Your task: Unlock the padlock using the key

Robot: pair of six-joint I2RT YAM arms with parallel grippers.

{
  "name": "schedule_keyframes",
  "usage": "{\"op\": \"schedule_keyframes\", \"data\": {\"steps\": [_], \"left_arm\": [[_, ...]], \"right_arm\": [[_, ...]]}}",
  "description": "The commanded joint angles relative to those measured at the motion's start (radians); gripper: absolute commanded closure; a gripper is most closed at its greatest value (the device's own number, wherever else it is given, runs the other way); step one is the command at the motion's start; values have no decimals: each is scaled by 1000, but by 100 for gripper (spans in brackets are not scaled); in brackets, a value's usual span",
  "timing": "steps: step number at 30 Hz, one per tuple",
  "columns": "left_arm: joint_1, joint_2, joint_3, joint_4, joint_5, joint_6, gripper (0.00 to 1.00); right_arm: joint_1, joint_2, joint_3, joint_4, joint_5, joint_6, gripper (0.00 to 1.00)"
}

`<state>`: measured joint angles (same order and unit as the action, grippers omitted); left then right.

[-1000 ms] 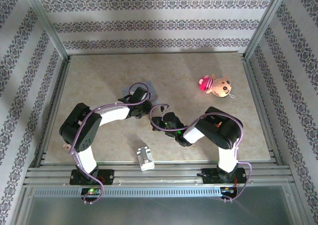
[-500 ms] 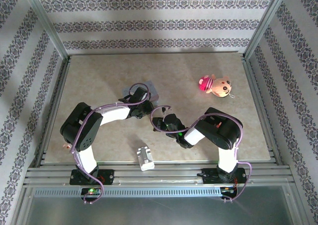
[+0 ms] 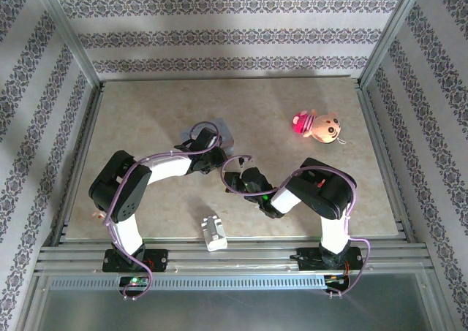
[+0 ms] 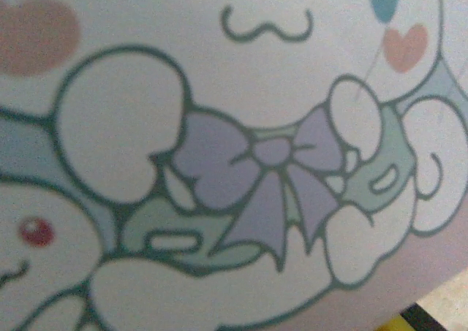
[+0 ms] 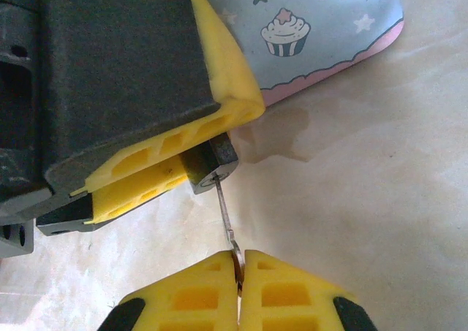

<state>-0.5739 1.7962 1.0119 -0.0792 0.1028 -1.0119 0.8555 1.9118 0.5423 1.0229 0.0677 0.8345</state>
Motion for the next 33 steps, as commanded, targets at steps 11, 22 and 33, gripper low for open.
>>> {"op": "schedule_keyframes", "data": {"steps": [11,22,33], "left_arm": [[-7,27,-23,65,84,-67,95],[-7,44,-31,85,131,-113,96],[-7,18,-42,24,174,-112,96]], "right_arm": [[17,15,66,63,38,-2,100],[21,3,95,29,25,28,100],[-27,-59,74,-8,-54,22,100]]}}
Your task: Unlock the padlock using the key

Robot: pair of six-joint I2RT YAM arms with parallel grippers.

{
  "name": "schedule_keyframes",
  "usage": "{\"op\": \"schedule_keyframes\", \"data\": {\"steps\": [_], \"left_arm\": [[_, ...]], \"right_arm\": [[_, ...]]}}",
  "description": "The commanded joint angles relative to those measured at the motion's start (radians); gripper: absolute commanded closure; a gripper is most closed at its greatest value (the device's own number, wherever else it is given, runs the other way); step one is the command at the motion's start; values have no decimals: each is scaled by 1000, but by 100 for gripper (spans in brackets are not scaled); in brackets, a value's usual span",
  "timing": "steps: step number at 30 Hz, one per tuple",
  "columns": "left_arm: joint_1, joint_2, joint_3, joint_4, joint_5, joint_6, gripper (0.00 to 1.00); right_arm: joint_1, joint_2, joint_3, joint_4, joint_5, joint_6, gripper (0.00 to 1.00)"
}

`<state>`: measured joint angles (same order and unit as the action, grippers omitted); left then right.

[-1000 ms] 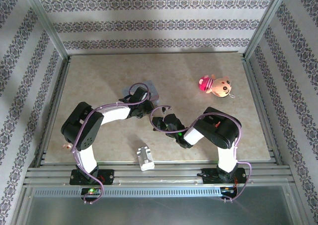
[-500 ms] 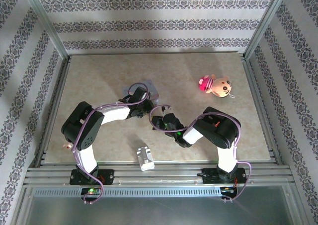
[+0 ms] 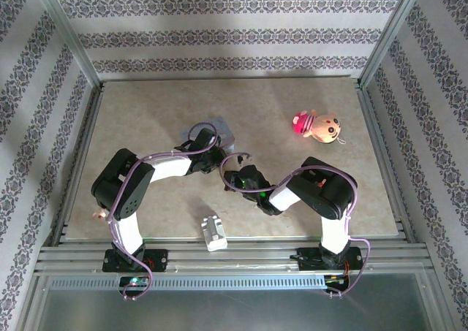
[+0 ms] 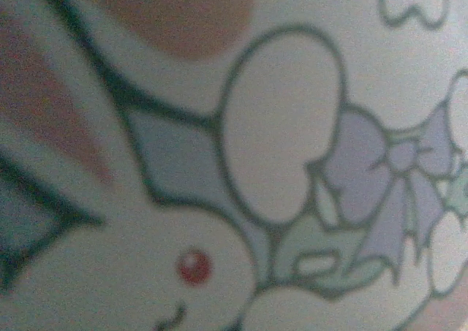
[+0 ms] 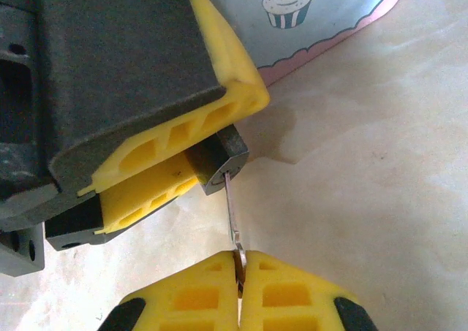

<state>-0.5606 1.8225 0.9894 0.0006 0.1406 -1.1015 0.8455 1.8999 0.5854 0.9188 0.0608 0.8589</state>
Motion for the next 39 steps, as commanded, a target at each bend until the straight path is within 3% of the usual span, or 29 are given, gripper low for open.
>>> {"op": "schedule_keyframes", "data": {"steps": [1,16,26,39], "left_arm": [[-22,-10,-20,-57,142,-25,96],[-21,-32,-13,-98,218,-84,96],[-21,-52,-20,-116,220,-70,96],[-14,-61,-21,-147,212,-57,96]], "right_arm": [[-21,-47,34,98,-57,-3,100],[-117,-36,26,91,-326,-6,100],[-182,-84,5,63,-361,6,100],[-188,-134,8,-46,-330,-31,100]]}}
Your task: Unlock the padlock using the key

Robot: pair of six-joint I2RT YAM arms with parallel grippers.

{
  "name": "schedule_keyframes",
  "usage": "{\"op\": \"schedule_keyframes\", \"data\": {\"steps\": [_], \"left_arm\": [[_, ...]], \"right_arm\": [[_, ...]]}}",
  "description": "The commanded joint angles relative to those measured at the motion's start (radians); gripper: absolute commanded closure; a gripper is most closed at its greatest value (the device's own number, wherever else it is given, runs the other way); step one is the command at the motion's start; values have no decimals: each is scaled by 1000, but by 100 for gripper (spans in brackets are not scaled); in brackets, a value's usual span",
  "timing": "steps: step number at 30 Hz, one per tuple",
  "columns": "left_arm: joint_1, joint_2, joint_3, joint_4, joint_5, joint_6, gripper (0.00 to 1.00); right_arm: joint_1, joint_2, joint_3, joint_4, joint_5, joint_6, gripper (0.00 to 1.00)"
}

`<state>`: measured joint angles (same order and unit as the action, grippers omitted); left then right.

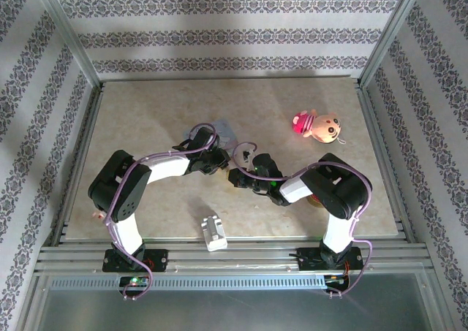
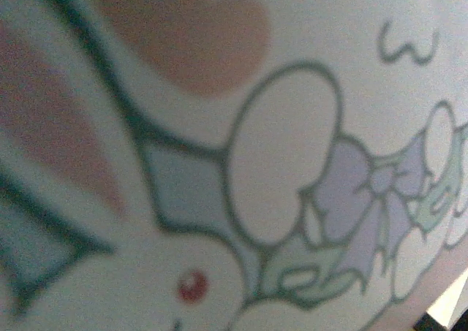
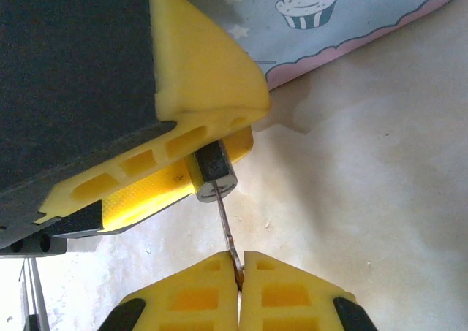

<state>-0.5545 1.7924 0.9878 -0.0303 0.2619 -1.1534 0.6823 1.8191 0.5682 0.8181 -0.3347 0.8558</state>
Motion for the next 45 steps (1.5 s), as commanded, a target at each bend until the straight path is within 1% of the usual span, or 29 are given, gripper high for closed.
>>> {"op": "schedule_keyframes", "data": {"steps": [1,16,19,26,29,36,40,45], "left_arm": [[-19,-30,-19,-121,89,-1,96],[-18,-19,-14,-120,92,3,96],[-18,-20,-15,-122,96,2,96],[-18,-14,-26,-95,121,-25,96],[-18,-14,-29,-90,127,-29,96],[-18,-23,-31,-100,138,-28,96],[-18,-20,-31,-102,160,-49,96],[-16,-12,-40,-107,187,-82,97]], "right_arm": [[-25,-60,24,44,69,-32,100],[-22,-99,47,-50,99,-39,100],[-6,-108,62,-92,133,-56,100],[69,-115,142,-258,272,-127,100],[83,-112,154,-272,300,-130,100],[72,-138,144,-301,341,-146,100],[61,-155,142,-314,333,-188,100],[50,-150,151,-319,293,-224,100]]}}
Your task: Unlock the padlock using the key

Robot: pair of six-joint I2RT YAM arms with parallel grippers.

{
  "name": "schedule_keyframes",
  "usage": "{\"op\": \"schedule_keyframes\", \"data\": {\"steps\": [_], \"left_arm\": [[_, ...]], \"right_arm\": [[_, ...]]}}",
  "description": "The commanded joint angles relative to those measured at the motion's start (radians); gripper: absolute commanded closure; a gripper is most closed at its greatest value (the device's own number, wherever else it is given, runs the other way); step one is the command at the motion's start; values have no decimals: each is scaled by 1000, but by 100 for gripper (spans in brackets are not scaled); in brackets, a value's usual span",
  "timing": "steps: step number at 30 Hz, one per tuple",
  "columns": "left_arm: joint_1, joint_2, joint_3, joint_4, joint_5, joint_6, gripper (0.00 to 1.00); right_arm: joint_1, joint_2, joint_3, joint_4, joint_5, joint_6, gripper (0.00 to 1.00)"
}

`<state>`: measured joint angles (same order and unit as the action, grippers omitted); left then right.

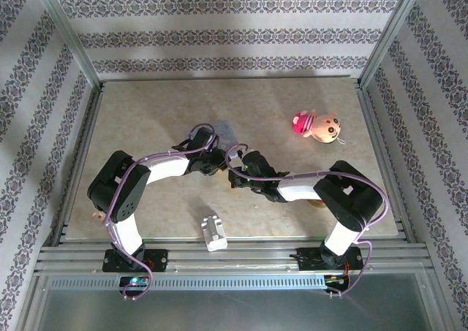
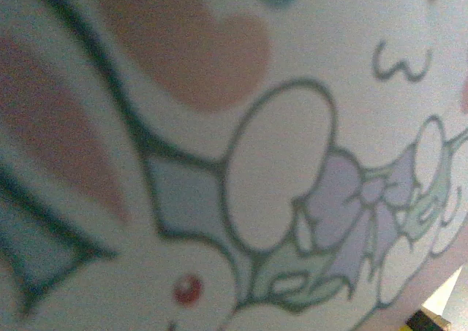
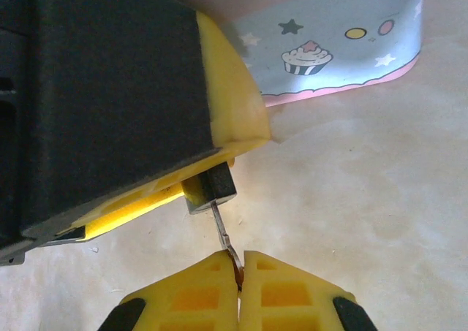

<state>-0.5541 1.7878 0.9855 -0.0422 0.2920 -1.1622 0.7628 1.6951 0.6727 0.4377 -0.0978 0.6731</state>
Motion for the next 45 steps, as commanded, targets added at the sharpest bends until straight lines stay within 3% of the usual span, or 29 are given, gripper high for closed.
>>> {"op": "schedule_keyframes", "data": {"steps": [1,17,27,45], "left_arm": [[-17,-3,-36,-101,161,-79,98],[-16,-5,-28,-202,219,-158,99],[-15,-25,-29,-221,189,-188,98],[-14,-6,-29,-222,214,-179,98]], "right_arm": [[-34,-25,47,61,51,-41,100],[-117,-25,24,70,-158,84,100],[-168,-35,1,63,-271,133,100],[-183,-5,24,80,-277,152,100]]}}
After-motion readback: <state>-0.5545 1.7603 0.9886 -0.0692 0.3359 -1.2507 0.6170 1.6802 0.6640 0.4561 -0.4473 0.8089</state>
